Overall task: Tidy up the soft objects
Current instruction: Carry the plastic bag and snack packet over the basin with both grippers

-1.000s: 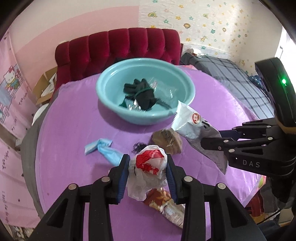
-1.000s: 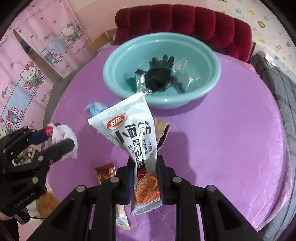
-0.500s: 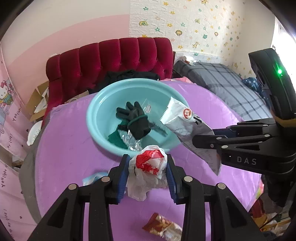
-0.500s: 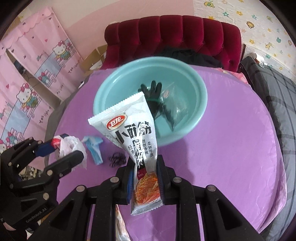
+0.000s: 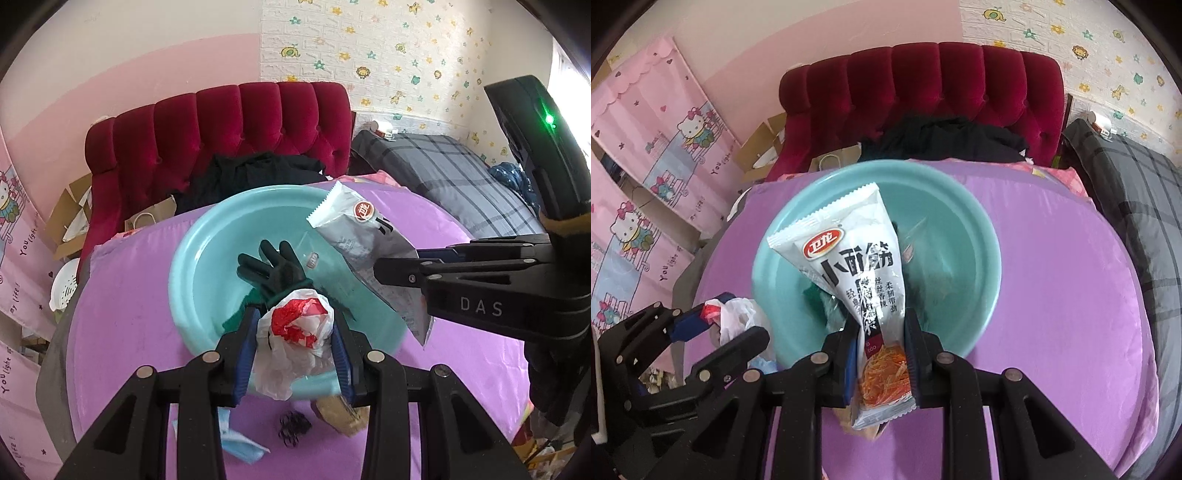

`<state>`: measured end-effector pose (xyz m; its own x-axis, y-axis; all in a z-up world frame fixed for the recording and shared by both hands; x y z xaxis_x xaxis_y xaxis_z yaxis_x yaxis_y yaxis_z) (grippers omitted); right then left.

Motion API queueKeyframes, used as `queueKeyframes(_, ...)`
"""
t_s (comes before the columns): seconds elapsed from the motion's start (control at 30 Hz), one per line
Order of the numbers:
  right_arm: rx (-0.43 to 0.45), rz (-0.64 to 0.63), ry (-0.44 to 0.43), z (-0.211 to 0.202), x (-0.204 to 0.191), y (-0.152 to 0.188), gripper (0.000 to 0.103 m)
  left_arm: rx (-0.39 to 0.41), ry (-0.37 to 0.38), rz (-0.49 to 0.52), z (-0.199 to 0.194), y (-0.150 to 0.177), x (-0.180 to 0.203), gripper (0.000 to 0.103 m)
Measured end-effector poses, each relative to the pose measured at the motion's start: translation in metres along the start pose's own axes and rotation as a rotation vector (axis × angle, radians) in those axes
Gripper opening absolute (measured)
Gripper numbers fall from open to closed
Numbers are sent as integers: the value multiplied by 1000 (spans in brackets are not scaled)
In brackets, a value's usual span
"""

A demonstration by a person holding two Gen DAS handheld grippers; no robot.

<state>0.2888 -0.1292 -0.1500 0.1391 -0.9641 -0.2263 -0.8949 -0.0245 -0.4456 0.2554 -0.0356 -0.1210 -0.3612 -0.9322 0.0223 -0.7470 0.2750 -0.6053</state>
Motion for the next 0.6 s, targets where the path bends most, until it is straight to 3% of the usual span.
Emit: queueKeyframes(0.6,-45,82,17,86,17,-33,23,-53,-38,-25,86,-15,-40,41)
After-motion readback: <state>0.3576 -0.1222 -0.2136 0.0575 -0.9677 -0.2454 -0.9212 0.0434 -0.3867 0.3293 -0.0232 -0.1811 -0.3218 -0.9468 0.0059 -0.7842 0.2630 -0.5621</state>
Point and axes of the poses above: each gripper's, at about its wrist camera, not at the fingertips, and z roughly the way its jaws point, x to its right, y to its underside, the point moved 10 cm from there along z, roughly the way its jaws point, and after that the axes turned 4 degrees about z, right-handed, at the moved point
